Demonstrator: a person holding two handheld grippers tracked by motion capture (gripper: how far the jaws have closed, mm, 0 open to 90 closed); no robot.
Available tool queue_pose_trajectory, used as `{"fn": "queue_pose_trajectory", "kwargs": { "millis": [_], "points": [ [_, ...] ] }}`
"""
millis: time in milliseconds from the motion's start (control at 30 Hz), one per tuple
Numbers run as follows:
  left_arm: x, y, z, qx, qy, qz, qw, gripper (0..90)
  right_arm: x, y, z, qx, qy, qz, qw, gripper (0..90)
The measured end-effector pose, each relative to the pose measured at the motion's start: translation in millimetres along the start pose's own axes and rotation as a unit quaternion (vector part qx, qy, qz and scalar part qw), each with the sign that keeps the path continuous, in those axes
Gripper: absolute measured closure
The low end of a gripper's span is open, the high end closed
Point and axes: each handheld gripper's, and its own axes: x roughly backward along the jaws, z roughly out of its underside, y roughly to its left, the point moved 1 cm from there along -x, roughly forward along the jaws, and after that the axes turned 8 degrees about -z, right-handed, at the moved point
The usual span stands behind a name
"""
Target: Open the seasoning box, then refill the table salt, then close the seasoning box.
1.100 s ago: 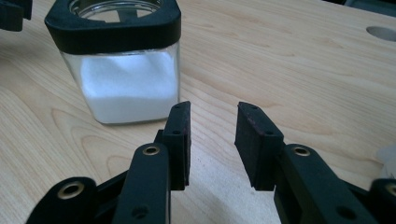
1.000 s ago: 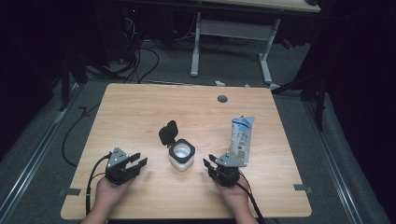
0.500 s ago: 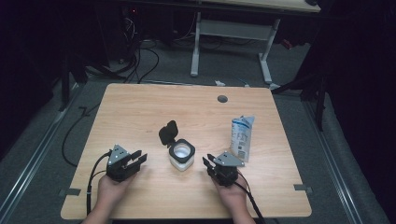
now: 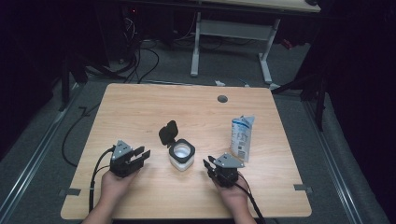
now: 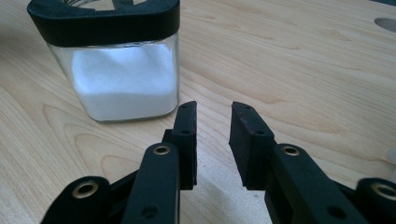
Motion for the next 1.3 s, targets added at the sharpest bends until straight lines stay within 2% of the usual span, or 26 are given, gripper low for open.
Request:
{"fn": "queue_pose_trajectory", "kwargs": {
  "millis": [200,500,767,1067,1300],
  "points": [
    [-1.9,-2.2,-7.8,-0.001,-0.001,0.002,1.0,69.0,-2.1,2.1,-0.3,0.002,0.0,-0.001,1.0,72.9],
    [-5.5,-1.7,-16.6,0.013,-0.005,0.004,0.9999,76.2,-2.4,2.0,-3.1,0.006,-0.004,-0.004,1.0,75.8],
    [-8.7,-5.6,-25.8,0.002,-0.006,0.001,1.0,81.2,-3.3,1.8,-3.8,0.005,-0.005,-0.004,1.0,77.7],
    [-11.8,-9.2,-36.1,-0.001,-0.01,-0.002,0.9999,85.4,-3.7,2.1,-5.0,0.004,-0.006,-0.007,0.9999,89.2],
    [-15.6,-11.8,-43.8,0.0,-0.013,0.001,0.9999,88.1,-3.3,4.6,-5.0,0.01,-0.002,-0.011,0.9999,90.0]
  ]
}}
